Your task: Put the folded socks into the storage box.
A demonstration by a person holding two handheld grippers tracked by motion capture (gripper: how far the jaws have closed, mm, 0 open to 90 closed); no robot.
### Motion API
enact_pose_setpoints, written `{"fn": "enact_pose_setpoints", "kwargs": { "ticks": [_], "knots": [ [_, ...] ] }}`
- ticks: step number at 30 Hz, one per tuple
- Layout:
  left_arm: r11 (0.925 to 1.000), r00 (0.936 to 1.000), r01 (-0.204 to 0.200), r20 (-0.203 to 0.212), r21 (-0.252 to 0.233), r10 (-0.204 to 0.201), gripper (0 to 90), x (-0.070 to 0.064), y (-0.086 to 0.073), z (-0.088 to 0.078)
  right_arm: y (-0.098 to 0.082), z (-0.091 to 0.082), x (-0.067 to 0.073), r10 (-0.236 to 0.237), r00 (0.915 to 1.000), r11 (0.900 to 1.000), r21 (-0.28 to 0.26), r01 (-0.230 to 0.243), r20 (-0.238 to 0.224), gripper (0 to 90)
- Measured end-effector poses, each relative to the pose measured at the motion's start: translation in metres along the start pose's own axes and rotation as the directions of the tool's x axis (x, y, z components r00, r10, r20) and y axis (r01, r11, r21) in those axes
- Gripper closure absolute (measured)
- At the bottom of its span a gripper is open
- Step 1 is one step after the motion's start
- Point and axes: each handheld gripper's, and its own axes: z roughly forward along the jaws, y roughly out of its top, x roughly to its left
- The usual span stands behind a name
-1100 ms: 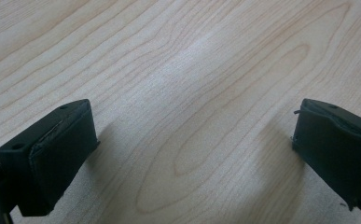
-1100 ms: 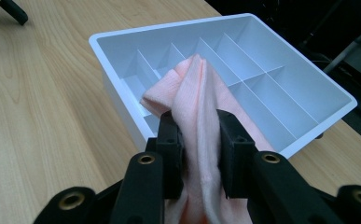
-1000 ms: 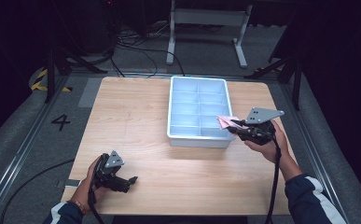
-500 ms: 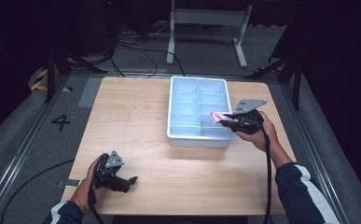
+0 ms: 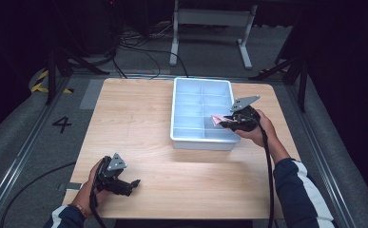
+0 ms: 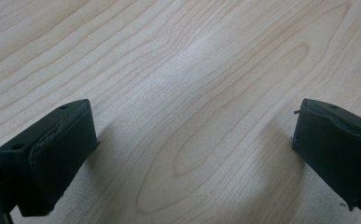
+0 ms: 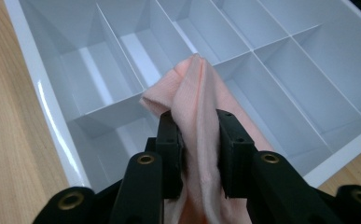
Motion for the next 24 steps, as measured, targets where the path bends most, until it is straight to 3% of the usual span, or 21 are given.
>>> {"fn": "enact_pose_setpoints", "kwargs": {
  "ticks": [10, 19, 24],
  "knots": [
    [1.0, 1.0, 0.0, 0.0, 0.0, 0.0, 0.0, 0.0, 0.0, 0.0, 0.004, 0.017, -0.004, -0.009, 0.9994, 0.996, 0.089, 0.012, -0.034, 73.2],
    [1.0, 1.0, 0.0, 0.0, 0.0, 0.0, 0.0, 0.0, 0.0, 0.0, 0.007, 0.035, -0.01, 0.013, 0.9985, 0.984, 0.178, -0.003, -0.054, 73.1],
    [1.0, 1.0, 0.0, 0.0, 0.0, 0.0, 0.0, 0.0, 0.0, 0.0, 0.006, 0.039, -0.013, 0.033, 0.9979, 0.983, 0.181, -0.022, -0.056, 73.1]
  ]
}}
